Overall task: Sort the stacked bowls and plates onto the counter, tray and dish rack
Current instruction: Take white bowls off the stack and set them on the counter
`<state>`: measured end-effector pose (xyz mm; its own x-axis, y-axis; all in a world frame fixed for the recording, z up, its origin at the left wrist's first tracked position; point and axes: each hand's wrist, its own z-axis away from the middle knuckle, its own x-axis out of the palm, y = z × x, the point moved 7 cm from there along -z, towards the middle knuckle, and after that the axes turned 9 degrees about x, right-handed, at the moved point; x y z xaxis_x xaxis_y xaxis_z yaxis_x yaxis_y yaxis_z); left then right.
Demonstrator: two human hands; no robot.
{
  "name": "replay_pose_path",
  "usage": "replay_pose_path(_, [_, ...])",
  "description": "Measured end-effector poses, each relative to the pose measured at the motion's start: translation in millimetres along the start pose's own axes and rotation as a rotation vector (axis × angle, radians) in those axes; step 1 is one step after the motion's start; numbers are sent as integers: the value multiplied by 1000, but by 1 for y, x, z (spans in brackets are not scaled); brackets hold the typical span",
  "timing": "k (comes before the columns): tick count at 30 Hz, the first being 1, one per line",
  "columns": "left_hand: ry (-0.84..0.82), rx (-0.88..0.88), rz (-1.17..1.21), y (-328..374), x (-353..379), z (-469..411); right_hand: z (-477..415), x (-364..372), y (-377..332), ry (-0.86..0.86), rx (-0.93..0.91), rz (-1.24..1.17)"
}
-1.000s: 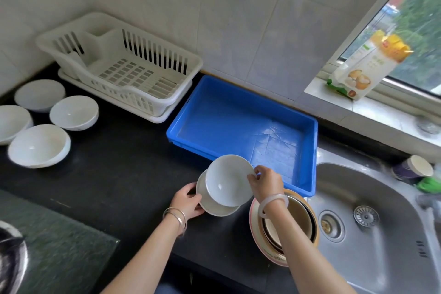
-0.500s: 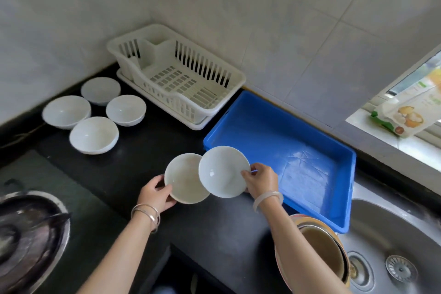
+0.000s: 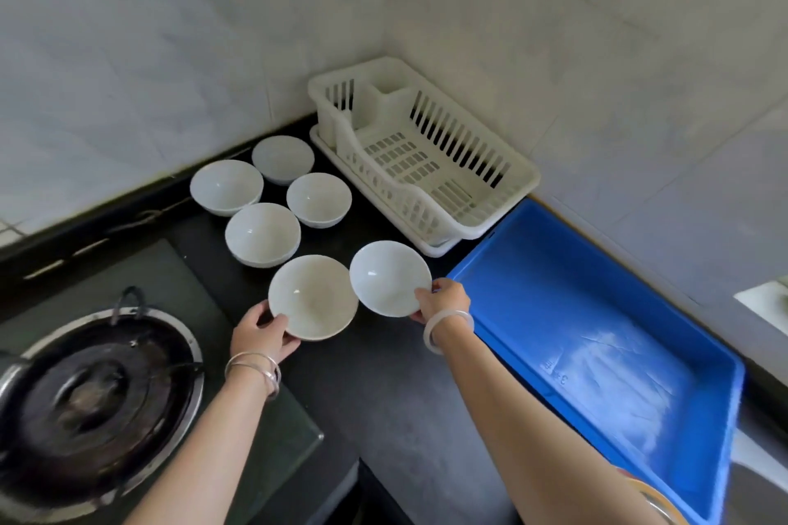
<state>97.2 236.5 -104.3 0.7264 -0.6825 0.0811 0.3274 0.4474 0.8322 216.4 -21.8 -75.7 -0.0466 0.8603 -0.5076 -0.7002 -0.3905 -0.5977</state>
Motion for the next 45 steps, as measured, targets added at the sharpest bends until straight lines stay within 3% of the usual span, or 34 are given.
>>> replay_pose_path(17, [1,-100,119,-5,-5,-26,-40,48,-4,-24,139,-141])
replay_pose_path(27, [-2,-162,199,-9,-1,-19,-25,67,11,-206,220,-568])
replay_pose_path(45, [54,-124,216,-11,-3,-19,-27,89,-15,-279,245,-640])
